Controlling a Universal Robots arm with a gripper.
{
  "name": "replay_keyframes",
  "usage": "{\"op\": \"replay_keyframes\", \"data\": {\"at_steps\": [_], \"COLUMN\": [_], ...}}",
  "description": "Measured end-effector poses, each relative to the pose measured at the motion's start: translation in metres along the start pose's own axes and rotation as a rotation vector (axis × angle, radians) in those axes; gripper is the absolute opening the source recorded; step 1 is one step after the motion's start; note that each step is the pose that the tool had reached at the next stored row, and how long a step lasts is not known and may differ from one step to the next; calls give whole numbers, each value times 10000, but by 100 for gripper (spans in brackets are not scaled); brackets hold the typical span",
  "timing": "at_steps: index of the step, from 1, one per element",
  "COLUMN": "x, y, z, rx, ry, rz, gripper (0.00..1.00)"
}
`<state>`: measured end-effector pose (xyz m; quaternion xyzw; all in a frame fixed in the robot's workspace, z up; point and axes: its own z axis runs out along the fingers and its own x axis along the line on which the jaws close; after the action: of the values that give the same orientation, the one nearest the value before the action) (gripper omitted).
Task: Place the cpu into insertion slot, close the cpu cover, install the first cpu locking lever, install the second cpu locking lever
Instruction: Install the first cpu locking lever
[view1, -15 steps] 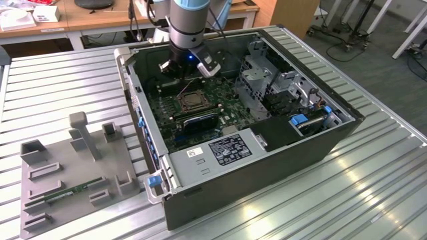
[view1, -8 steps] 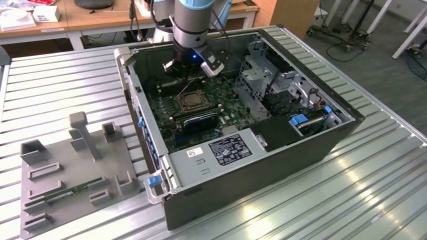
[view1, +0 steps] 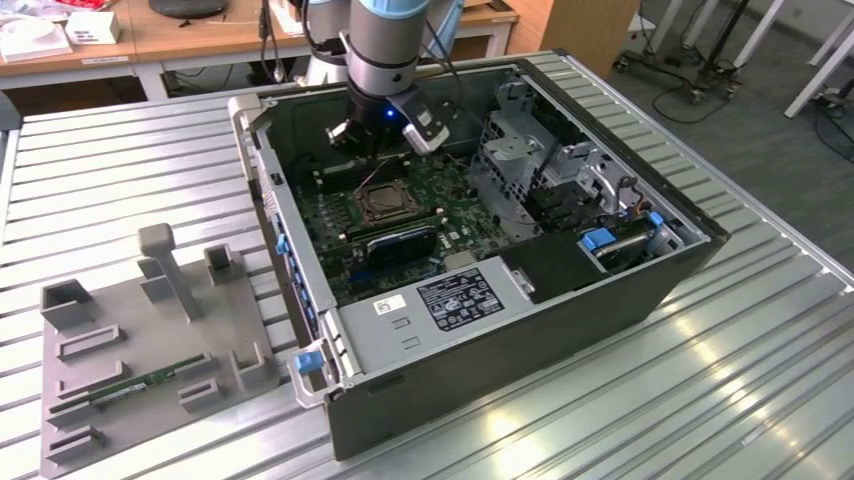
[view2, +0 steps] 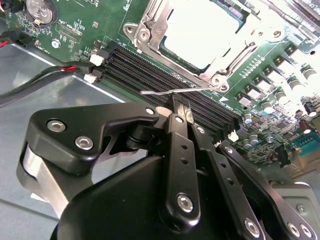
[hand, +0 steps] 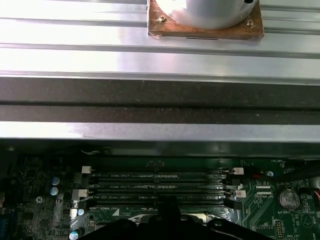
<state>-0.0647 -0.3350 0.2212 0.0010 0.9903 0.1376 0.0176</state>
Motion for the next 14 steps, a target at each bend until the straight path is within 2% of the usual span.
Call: {"op": "replay_keyframes", "data": {"at_steps": [9,14], "x": [0,-3], "y": [-16,-24], "z": [-2,24], "rx": [0,0], "ry": [0,0], "rz": [1,0], "gripper": [11,11]}}
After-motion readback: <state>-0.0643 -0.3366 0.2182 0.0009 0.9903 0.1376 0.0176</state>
